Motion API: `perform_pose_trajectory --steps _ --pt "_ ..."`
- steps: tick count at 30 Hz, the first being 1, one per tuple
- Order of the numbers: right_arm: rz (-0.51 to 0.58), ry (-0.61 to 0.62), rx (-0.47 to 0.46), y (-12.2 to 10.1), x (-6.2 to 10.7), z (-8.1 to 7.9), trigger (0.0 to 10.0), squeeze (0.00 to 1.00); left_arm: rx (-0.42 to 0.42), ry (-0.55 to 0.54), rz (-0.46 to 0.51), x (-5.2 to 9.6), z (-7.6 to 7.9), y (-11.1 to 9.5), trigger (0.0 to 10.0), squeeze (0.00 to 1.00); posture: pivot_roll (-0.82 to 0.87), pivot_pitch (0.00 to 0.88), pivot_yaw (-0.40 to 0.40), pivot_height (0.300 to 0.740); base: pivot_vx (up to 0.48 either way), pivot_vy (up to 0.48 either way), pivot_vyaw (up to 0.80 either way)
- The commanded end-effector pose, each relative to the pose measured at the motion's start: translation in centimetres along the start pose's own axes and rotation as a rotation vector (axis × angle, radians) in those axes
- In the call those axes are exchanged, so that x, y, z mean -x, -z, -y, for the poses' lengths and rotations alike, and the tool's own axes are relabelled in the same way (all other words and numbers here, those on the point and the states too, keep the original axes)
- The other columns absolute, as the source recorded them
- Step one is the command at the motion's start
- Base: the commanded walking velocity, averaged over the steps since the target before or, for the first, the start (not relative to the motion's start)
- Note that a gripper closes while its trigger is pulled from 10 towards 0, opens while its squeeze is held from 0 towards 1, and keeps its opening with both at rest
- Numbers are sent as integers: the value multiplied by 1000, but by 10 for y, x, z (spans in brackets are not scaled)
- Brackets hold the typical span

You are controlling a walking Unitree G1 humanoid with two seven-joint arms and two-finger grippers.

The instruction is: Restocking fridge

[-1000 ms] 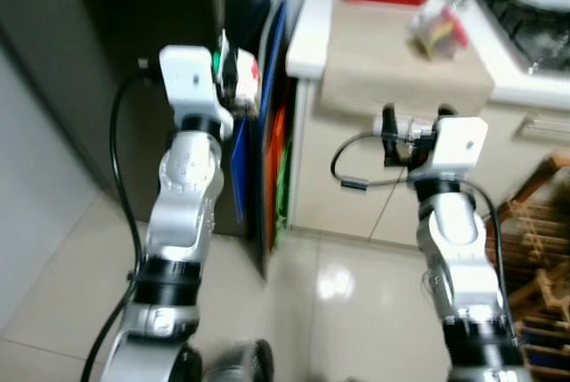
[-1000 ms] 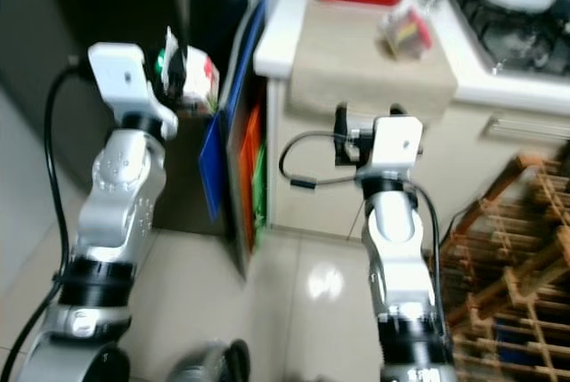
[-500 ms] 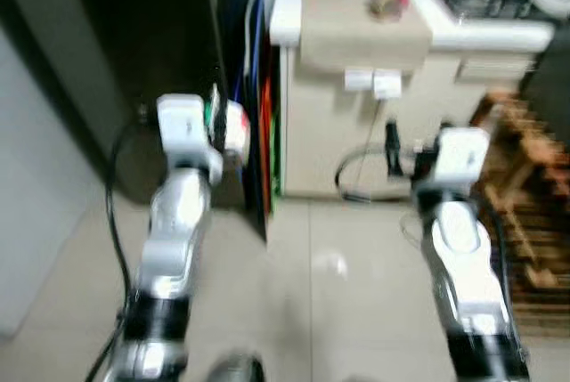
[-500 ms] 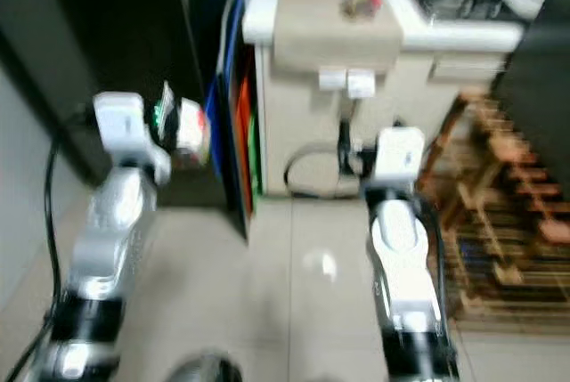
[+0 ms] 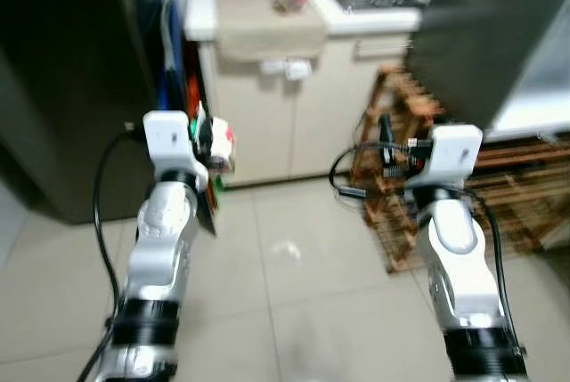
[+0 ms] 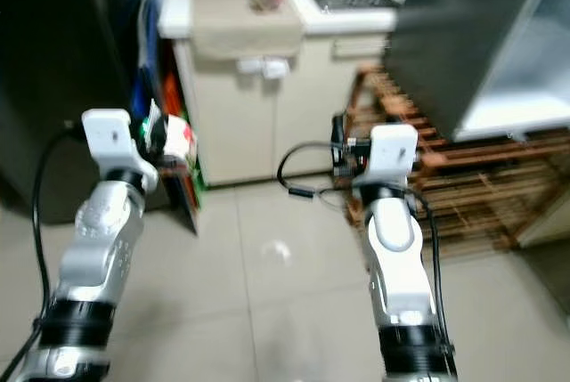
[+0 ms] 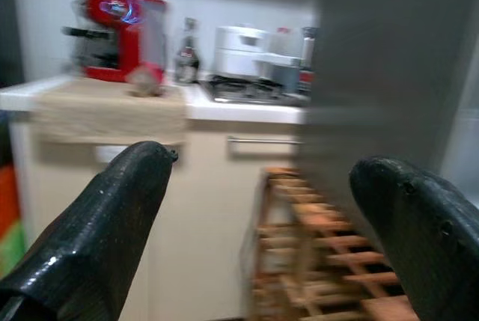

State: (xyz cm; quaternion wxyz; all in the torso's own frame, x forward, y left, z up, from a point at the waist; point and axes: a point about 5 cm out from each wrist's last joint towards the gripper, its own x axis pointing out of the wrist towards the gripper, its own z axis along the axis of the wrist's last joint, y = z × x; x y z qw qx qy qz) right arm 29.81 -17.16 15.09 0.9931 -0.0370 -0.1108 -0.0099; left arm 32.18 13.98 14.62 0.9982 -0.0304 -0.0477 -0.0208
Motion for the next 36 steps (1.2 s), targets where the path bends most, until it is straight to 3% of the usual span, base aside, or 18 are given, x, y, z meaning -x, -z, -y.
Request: perform_pose_trajectory --steps 1,11,15,22,24,30,36 --pt "4 -23 -14 -2 -3 -6 10000 0 -12 -37 16 -1 -11 -3 10000 0 -138 0 16 740 0 -450 0" --pt "-3 -21 -10 0 -1 -6 10000 0 -5 -72 -8 1 -19 4 10000 0 -145 0 28 740 0 -449 0" --pt "-3 -15 -11 0 -1 -6 10000 0 0 -135 4 -1 -34 1 10000 0 -144 0 27 740 0 -449 0" --pt "-5 -17 -8 1 0 -5 10000 0 -22 -176 0 4 -43 4 10000 0 -140 0 26 740 36 -426 0" --pt "-4 -13 -10 2 1 -3 10000 0 -60 -235 -9 6 -53 7 10000 0 -140 0 26 740 326 -345 0" --pt "-16 -1 -4 5 5 1 10000 0 -104 -269 25 11 -69 0 10000 0 -131 0 21 740 0 0 0" --pt "-20 20 3 6 5 9 10000 0 -102 -249 5 11 -68 2 10000 0 -123 0 13 740 0 0 0"
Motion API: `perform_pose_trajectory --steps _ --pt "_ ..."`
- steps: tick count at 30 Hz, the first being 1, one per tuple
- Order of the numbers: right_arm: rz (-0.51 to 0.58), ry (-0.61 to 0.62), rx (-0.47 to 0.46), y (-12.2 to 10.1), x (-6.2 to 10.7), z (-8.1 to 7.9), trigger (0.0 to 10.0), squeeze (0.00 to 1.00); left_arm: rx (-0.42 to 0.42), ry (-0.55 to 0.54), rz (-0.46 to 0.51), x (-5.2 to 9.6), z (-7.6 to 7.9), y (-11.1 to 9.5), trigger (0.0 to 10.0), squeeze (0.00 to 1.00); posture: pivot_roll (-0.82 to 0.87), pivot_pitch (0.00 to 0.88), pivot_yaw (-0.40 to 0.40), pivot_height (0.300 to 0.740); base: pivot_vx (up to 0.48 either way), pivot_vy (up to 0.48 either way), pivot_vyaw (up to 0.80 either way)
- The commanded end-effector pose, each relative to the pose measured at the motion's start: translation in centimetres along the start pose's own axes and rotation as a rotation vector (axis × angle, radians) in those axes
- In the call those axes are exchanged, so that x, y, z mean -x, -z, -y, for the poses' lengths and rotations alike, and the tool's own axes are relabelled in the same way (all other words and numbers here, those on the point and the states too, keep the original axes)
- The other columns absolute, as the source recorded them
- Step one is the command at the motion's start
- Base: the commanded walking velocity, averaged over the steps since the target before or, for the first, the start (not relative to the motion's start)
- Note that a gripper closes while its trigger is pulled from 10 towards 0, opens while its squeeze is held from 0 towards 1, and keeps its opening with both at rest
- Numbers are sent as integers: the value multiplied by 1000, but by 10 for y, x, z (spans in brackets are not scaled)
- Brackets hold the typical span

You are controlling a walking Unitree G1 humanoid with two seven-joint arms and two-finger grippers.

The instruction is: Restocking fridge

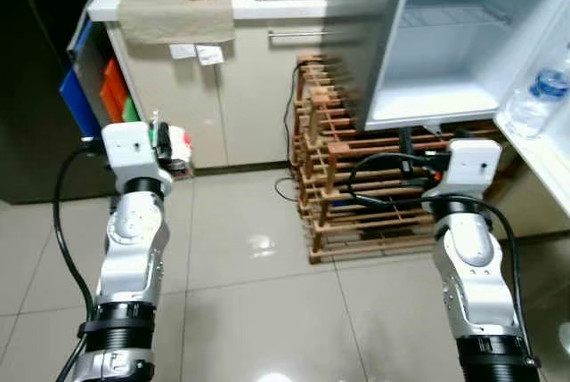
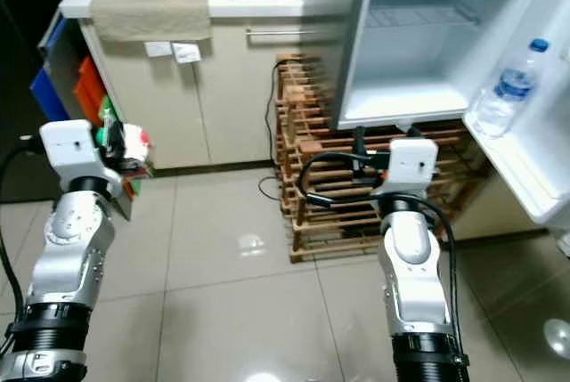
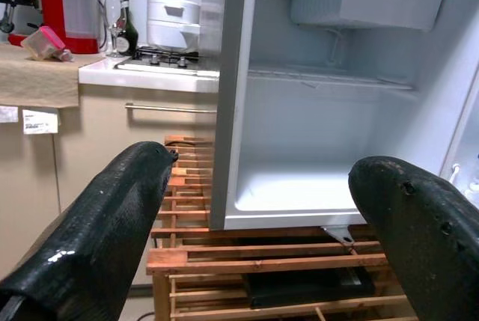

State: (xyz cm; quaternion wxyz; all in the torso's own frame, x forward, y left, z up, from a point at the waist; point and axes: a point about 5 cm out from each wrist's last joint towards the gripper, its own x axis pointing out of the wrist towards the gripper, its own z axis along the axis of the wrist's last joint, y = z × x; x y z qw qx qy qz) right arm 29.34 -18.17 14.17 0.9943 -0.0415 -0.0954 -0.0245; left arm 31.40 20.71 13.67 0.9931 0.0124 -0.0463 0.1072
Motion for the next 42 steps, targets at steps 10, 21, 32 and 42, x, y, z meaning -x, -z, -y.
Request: perform_pose_trajectory --steps 10,21,32,42 --pt "9 -4 -9 -2 0 -2 10000 0 52 58 -25 3 15 3 10000 0 -130 0 19 740 477 0 0" --pt "8 -17 -2 -2 -1 -2 10000 0 100 58 -53 6 21 6 10000 0 -134 0 14 740 480 0 0" --pt "-33 -12 -29 8 3 -3 10000 0 139 223 -39 6 43 -11 10000 0 -122 0 17 740 349 0 0" --pt "-29 -21 -33 7 1 -8 10000 0 145 208 -43 6 45 -11 10000 0 -122 0 17 740 137 -224 0"
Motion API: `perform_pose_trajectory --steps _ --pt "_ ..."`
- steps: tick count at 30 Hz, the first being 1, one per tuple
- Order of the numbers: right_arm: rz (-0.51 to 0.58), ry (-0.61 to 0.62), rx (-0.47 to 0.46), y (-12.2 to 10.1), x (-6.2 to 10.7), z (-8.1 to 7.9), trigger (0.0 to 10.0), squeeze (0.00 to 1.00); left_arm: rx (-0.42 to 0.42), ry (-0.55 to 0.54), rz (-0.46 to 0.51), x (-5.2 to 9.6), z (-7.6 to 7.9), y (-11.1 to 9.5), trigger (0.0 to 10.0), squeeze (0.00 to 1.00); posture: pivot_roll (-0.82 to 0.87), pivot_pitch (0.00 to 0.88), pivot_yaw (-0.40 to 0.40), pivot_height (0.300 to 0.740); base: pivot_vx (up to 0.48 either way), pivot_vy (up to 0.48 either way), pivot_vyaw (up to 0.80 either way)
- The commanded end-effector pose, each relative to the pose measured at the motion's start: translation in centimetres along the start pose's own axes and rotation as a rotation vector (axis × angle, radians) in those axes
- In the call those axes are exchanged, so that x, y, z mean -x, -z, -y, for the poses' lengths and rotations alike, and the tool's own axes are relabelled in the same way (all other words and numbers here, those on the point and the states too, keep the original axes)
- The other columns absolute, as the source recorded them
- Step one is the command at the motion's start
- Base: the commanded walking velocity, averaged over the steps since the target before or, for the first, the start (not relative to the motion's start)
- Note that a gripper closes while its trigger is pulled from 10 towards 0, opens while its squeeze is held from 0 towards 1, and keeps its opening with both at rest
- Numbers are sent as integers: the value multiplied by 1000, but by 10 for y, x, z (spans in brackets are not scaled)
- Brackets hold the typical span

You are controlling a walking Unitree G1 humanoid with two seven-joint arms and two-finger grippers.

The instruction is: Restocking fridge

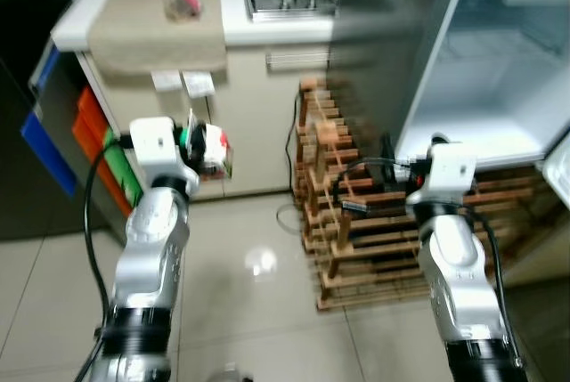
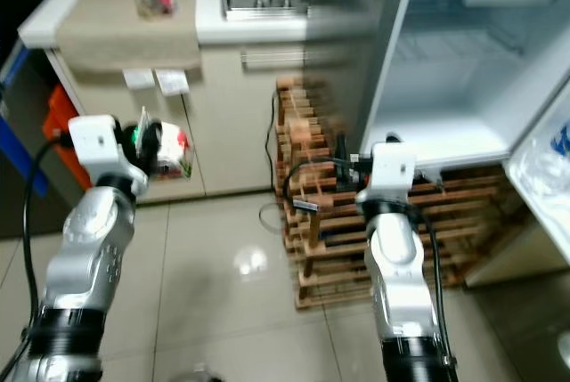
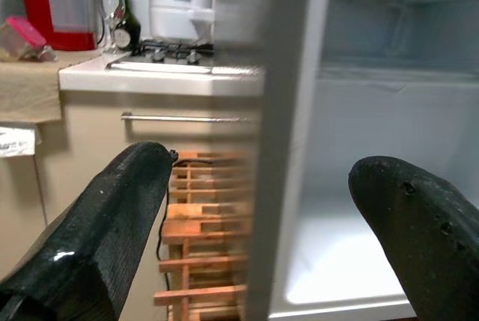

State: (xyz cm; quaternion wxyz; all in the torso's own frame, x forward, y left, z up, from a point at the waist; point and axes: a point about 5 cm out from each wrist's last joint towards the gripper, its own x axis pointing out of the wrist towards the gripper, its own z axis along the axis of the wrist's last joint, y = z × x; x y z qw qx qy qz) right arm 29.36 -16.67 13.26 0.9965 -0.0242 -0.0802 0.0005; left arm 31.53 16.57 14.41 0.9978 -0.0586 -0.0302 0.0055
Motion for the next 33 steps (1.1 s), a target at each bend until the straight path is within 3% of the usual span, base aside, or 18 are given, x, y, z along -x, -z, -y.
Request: perform_pose_trajectory --steps 1,26,33 --pt "0 27 6 -1 -1 8 10000 0 -3 10 1 -1 5 -2 10000 0 -122 0 17 740 281 -386 0" --pt "0 10 18 0 -1 8 10000 0 -44 -31 -5 -4 4 -1 10000 0 -137 0 23 740 329 -337 0" --pt "-22 -33 20 5 7 12 10000 0 -51 -76 25 -4 -3 -5 10000 0 -137 0 22 740 0 0 0"
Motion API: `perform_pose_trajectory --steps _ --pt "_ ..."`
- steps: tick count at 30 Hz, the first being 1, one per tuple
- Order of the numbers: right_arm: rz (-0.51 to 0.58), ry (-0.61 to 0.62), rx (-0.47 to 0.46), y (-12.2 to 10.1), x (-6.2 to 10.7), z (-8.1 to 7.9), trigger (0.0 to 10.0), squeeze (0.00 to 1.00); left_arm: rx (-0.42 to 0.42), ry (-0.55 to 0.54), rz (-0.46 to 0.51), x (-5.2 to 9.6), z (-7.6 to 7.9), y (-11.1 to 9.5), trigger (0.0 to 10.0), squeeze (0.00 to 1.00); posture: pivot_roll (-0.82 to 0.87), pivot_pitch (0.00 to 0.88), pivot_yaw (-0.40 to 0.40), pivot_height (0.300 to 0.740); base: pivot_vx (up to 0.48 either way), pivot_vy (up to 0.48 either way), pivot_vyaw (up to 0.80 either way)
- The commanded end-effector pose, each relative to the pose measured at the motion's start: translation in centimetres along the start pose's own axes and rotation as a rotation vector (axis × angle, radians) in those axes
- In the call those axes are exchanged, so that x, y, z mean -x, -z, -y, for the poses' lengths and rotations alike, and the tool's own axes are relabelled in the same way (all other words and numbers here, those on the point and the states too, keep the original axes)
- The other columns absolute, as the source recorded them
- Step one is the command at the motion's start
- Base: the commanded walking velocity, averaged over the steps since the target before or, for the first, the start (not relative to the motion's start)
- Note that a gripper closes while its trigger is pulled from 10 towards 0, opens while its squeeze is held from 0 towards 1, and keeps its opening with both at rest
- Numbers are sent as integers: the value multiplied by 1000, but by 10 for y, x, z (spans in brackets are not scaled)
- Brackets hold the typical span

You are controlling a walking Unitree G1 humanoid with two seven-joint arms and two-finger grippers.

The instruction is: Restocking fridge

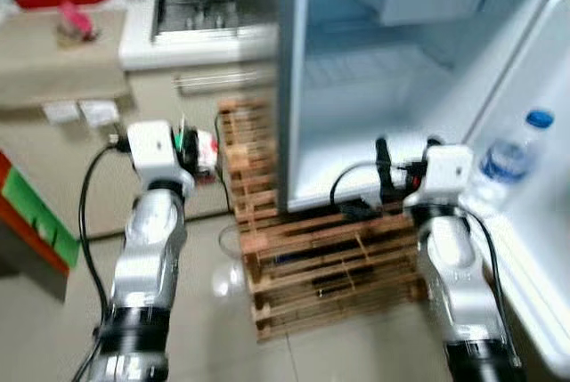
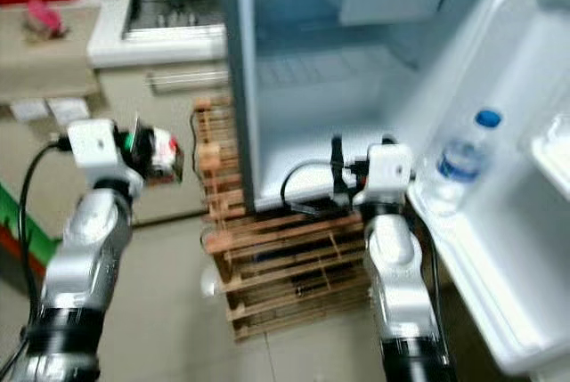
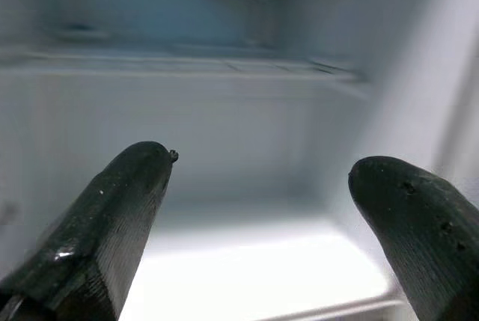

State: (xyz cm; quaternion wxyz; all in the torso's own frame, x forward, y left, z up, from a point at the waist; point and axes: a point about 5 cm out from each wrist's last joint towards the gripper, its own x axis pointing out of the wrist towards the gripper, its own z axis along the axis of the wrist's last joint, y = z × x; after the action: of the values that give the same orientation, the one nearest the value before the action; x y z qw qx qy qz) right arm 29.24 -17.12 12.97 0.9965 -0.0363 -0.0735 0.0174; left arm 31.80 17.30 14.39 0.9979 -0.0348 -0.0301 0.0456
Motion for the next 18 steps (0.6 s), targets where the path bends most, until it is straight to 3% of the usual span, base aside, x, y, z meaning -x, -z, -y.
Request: perform_pose_trajectory --steps 1,9,18 --pt "-18 -3 5 4 9 10 10000 0 -2 -2 24 -1 4 -5 10000 0 -137 0 22 740 0 0 0" --pt "-118 22 94 25 25 37 10000 0 -6 -1 31 -1 5 -6 10000 0 -148 0 29 740 0 0 0" --pt "-164 96 168 33 32 59 10000 0 -15 16 28 -3 8 -5 10000 0 -157 0 37 740 0 0 0"
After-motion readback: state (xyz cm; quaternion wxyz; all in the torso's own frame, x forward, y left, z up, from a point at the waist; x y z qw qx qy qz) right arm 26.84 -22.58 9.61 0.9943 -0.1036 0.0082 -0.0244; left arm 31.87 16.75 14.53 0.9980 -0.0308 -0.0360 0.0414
